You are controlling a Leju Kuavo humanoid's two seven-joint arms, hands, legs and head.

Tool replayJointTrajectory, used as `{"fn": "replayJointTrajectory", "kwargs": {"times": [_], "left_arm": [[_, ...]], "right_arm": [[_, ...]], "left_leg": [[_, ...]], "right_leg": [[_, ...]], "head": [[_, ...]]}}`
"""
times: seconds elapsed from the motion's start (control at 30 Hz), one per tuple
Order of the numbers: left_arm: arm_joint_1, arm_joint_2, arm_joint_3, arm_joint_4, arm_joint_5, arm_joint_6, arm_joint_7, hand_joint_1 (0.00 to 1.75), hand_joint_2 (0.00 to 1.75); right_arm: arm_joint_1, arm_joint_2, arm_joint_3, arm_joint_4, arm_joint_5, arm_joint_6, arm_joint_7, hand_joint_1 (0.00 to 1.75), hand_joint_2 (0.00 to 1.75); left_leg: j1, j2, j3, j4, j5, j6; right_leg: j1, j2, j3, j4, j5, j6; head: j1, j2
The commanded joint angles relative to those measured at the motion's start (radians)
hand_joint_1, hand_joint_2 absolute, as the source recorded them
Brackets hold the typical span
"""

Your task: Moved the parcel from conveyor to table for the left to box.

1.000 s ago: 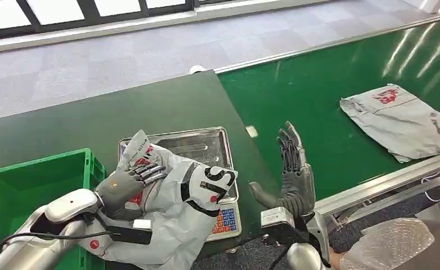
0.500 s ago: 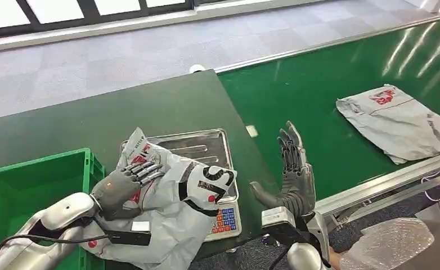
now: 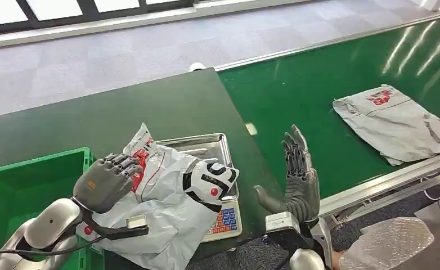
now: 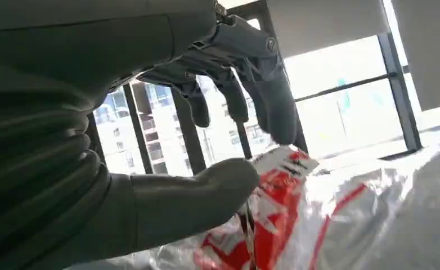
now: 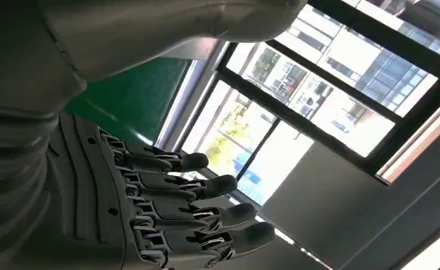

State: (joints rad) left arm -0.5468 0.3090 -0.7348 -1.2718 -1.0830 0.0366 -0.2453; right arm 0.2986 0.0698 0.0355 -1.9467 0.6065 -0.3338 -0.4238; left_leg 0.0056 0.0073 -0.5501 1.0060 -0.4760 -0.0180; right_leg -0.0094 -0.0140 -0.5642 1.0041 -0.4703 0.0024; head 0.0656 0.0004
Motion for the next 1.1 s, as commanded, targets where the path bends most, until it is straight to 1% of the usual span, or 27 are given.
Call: {"fn": "replayJointTrajectory", "kwargs": {"times": [0.03,0.1,0.23,0.33,0.4,0.47,0.5,0.53,0.57,0.6,0.7,0.73,0.83,0.93,0.97,1.1], "left_arm": [[0.001,-0.038,0.081,-0.069,-0.057,0.013,0.023,1.75,1.75],[0.007,-0.031,0.075,-0.089,-0.065,-0.025,0.013,1.75,1.75],[0.012,-0.031,0.074,-0.088,-0.064,-0.024,0.014,1.75,1.75],[0.000,-0.019,0.025,-0.063,-0.070,-0.089,-0.040,1.75,1.75],[-0.009,-0.014,0.002,-0.045,-0.063,-0.113,-0.052,1.75,1.75],[-0.021,-0.006,-0.027,-0.020,-0.020,-0.191,-0.075,1.75,1.75],[-0.025,-0.002,-0.039,-0.009,-0.008,-0.184,-0.082,1.75,1.75],[-0.028,-0.004,-0.046,0.004,0.002,-0.179,-0.090,1.10,1.75],[-0.034,-0.002,-0.060,0.032,0.028,-0.201,-0.098,0.09,1.75],[-0.036,0.000,-0.066,0.041,0.033,-0.206,-0.098,0.00,1.75],[-0.060,-0.013,-0.113,0.107,0.074,-0.232,-0.127,0.00,1.75],[-0.071,-0.021,-0.132,0.127,0.085,-0.237,-0.128,0.00,0.00],[-0.074,-0.025,-0.137,0.131,0.086,-0.238,-0.128,0.00,0.00],[-0.088,-0.038,-0.154,0.153,0.142,-0.283,-0.119,0.00,0.00],[-0.091,-0.037,-0.160,0.159,0.151,-0.290,-0.120,0.00,1.75],[-0.105,-0.034,-0.196,0.189,0.165,-0.303,-0.125,0.00,1.75]], "right_arm": [[0.017,0.046,-0.061,-0.021,0.006,0.014,0.004,0.00,1.75],[0.018,0.046,-0.063,-0.025,0.003,0.018,0.003,0.00,1.75],[0.017,0.046,-0.063,-0.025,0.003,0.018,0.003,0.00,1.75],[0.009,0.047,-0.064,-0.026,0.003,0.024,0.005,0.00,1.75],[0.007,0.046,-0.065,-0.027,0.001,0.025,0.008,0.00,1.75],[0.007,0.040,-0.062,-0.024,-0.002,0.028,0.008,0.00,1.75],[0.004,0.038,-0.061,-0.020,-0.005,0.028,0.009,0.00,1.75],[0.004,0.036,-0.061,-0.020,-0.006,0.027,0.009,0.00,1.75],[0.002,0.035,-0.058,-0.018,-0.007,0.030,0.010,0.00,1.75],[0.000,0.036,-0.058,-0.017,-0.007,0.031,0.010,0.00,1.75],[-0.008,0.043,-0.057,-0.019,0.000,0.033,0.016,0.00,1.75],[-0.009,0.040,-0.057,-0.020,0.000,0.033,0.019,0.00,1.75],[-0.010,0.040,-0.057,-0.020,-0.001,0.033,0.020,0.00,1.75],[-0.012,0.028,-0.052,-0.009,-0.007,0.033,0.017,0.00,1.75],[-0.013,0.025,-0.050,-0.005,-0.010,0.032,0.016,0.00,1.75],[-0.026,0.027,-0.043,0.009,-0.013,0.033,0.014,0.00,1.75]], "left_leg": [[0.000,-0.002,-0.002,0.000,0.001,0.000],[0.000,-0.002,-0.003,0.000,0.001,0.000],[0.000,-0.001,-0.003,-0.001,0.001,0.001],[0.000,-0.001,-0.003,-0.001,0.001,0.000],[0.000,-0.001,-0.002,0.000,0.001,0.000],[0.000,-0.002,-0.003,0.000,0.001,0.000],[0.000,-0.002,-0.003,-0.001,0.002,0.001],[0.000,-0.002,-0.002,-0.001,0.001,0.000],[0.000,-0.002,-0.002,-0.002,0.002,0.001],[0.001,-0.002,-0.002,-0.001,0.001,0.000],[0.001,-0.002,-0.003,-0.002,0.002,0.000],[0.000,-0.003,-0.002,-0.001,0.002,0.000],[0.001,-0.003,-0.003,-0.002,0.003,0.001],[0.001,-0.002,-0.003,0.000,0.001,0.001],[0.000,-0.003,-0.003,-0.001,0.002,0.001],[0.001,-0.002,-0.003,-0.002,0.002,0.001]], "right_leg": [[0.000,-0.001,-0.002,0.000,0.000,0.000],[0.000,-0.001,-0.002,0.000,0.000,0.000],[0.000,0.000,-0.002,-0.002,0.001,0.000],[0.000,0.000,-0.003,-0.001,0.001,0.000],[0.000,0.000,-0.002,-0.001,0.001,0.000],[0.000,-0.001,-0.002,-0.001,0.001,0.000],[0.001,0.000,-0.002,-0.002,0.002,0.000],[0.000,-0.001,-0.002,-0.001,0.001,0.000],[0.000,0.000,-0.002,-0.002,0.001,0.000],[0.001,0.000,-0.001,-0.002,0.001,0.000],[0.001,-0.001,-0.002,-0.003,0.002,0.000],[0.000,-0.001,-0.002,-0.002,0.001,0.000],[0.001,-0.001,-0.002,-0.003,0.002,0.000],[0.001,-0.001,-0.003,-0.001,0.001,0.000],[0.000,-0.001,-0.003,-0.001,0.001,0.000],[0.001,0.000,-0.002,-0.003,0.002,0.000]], "head": [[0.000,0.000],[0.000,0.000],[0.000,0.000],[0.000,0.000],[0.000,0.000],[0.000,0.000],[0.000,0.000],[0.000,0.000],[0.000,0.000],[0.000,0.000],[0.000,0.000],[0.000,0.000],[0.000,0.000],[0.000,0.000],[0.000,0.000],[0.000,0.000]]}}
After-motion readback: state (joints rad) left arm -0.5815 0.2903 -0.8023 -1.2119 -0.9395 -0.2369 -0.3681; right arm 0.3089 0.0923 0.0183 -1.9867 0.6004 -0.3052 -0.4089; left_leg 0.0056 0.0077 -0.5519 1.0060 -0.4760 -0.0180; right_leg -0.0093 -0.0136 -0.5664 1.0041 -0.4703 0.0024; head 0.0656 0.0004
